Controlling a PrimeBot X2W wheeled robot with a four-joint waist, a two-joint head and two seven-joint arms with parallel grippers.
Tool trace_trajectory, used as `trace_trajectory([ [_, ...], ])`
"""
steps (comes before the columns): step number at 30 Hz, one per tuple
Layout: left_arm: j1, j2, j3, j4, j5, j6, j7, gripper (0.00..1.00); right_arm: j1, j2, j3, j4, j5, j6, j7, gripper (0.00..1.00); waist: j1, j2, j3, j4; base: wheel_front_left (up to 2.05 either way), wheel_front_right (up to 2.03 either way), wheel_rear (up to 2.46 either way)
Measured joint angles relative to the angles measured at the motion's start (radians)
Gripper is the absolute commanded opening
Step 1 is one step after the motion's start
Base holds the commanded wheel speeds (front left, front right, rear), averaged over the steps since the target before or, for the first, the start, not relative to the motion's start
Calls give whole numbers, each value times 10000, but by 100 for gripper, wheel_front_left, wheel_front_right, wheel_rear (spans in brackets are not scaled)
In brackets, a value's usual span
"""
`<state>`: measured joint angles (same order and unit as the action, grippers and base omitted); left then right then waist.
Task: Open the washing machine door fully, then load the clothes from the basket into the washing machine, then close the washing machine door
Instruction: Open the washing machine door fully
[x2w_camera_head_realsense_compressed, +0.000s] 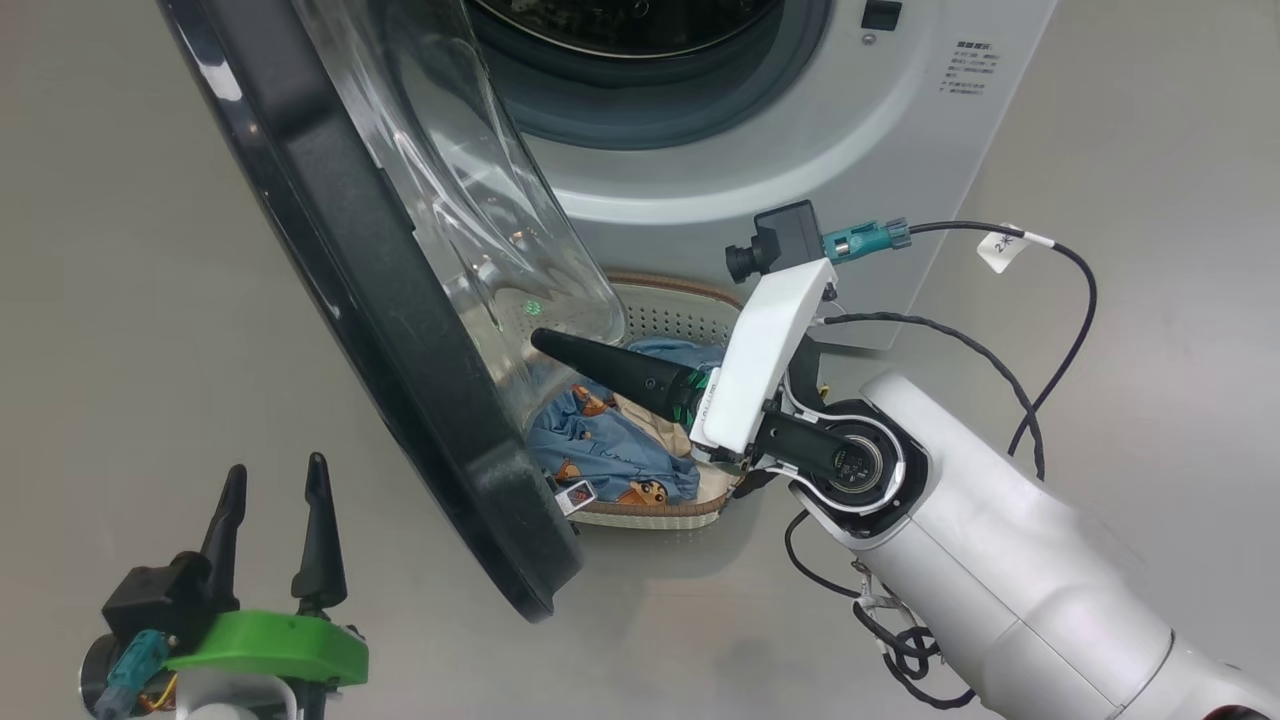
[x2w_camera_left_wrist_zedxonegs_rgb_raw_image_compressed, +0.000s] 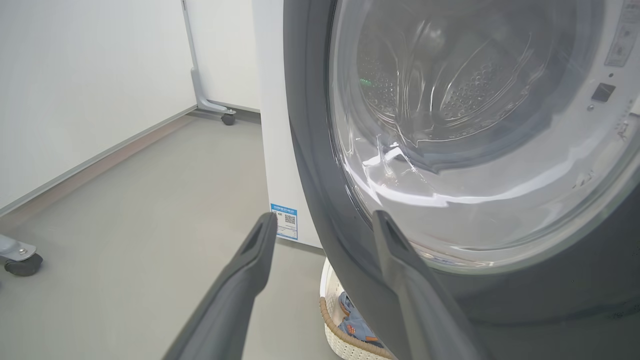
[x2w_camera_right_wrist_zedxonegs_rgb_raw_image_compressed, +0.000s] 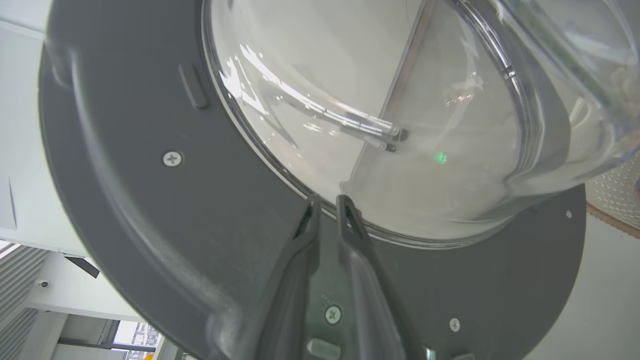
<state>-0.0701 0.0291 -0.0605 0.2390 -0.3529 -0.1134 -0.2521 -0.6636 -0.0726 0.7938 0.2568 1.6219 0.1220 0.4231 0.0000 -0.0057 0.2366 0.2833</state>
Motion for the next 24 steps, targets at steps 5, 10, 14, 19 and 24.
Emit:
trace_trajectory([
  [5, 153, 0, 408, 67, 0, 92, 0, 100, 0, -316, -107, -267, -1124, 0, -650, 100, 0, 0, -227, -285, 0, 0, 0],
  [10, 352, 0, 941, 61, 6, 96, 0, 100, 1, -1365, -159, -585, -2665, 0, -1866, 100, 0, 0, -464, -679, 0, 0, 0],
  [14, 501, 0, 1300, 59, 36, 96, 0, 100, 184, -2393, -424, -698, -4100, 0, -3398, 100, 0, 0, -704, -1023, 0, 0, 0],
  [19, 784, 0, 1680, 46, 36, 96, 0, 100, 1107, -3595, -537, -334, -5580, 2, -5106, 100, 0, 0, -1081, -1420, 0, 0, 0],
  [24, 1465, 4, 2236, 25, 35, 100, 0, 100, 2001, -3952, -767, 201, -6635, 2, -6941, 100, 0, 0, -1439, -2016, 0, 0, 0],
])
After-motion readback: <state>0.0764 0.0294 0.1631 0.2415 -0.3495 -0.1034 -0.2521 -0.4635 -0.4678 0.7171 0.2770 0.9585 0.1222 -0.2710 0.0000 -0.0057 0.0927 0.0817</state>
